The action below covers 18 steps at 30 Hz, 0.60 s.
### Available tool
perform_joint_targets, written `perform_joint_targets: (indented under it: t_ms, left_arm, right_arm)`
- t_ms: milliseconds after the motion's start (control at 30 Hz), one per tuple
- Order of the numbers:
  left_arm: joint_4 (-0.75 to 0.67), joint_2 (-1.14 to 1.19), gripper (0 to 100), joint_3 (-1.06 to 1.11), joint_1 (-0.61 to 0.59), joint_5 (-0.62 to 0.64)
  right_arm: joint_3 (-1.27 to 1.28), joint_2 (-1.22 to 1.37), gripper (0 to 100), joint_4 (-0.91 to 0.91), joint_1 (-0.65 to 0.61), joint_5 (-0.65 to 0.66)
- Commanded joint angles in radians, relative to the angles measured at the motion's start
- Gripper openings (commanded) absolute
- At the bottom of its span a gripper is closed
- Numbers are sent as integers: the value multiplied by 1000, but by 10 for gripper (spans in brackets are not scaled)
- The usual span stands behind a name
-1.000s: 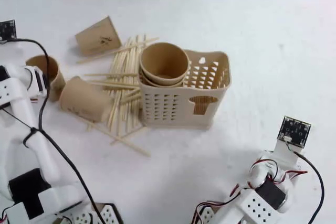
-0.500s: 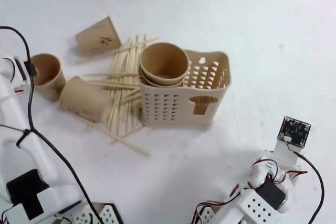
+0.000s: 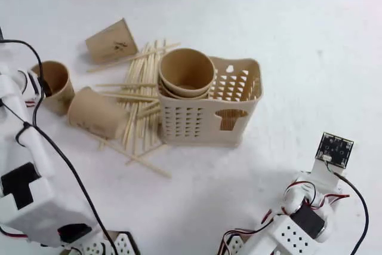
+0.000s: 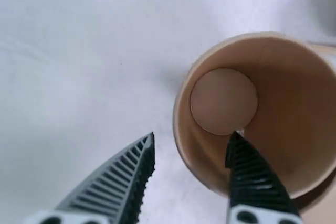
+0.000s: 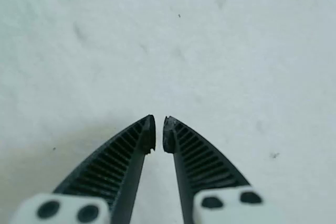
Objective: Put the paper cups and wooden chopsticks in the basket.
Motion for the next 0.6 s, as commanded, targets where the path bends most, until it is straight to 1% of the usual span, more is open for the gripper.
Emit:
perform_joint_targets:
  t_ms: [0, 67, 100, 167, 233, 300, 400, 567]
  left_arm:
    - [-20, 5, 137, -60, -2, -2]
    - [-41, 1, 41, -58, -2, -3]
    - [-49, -2, 14, -58, -2, -3]
    - [-54, -4, 33, -68, 1, -3]
    - [-21, -4, 21, -120, 13, -18]
    - [46, -4, 22, -201, 22, -21]
    - [187, -4, 22, -390, 50, -23]
    - [476, -4, 22, -818, 154, -23]
  right_arm:
    - [6, -4, 45, -13, 4, -8]
    - [6, -4, 45, -13, 4, -8]
    - [6, -4, 45, -13, 4, -8]
    - [6, -4, 45, -13, 4, -8]
    - [6, -4, 45, -13, 4, -8]
    - [6, -4, 45, -13, 4, -8]
    - [6, -4, 46, -13, 4, -8]
    - [6, -4, 46, -13, 4, -8]
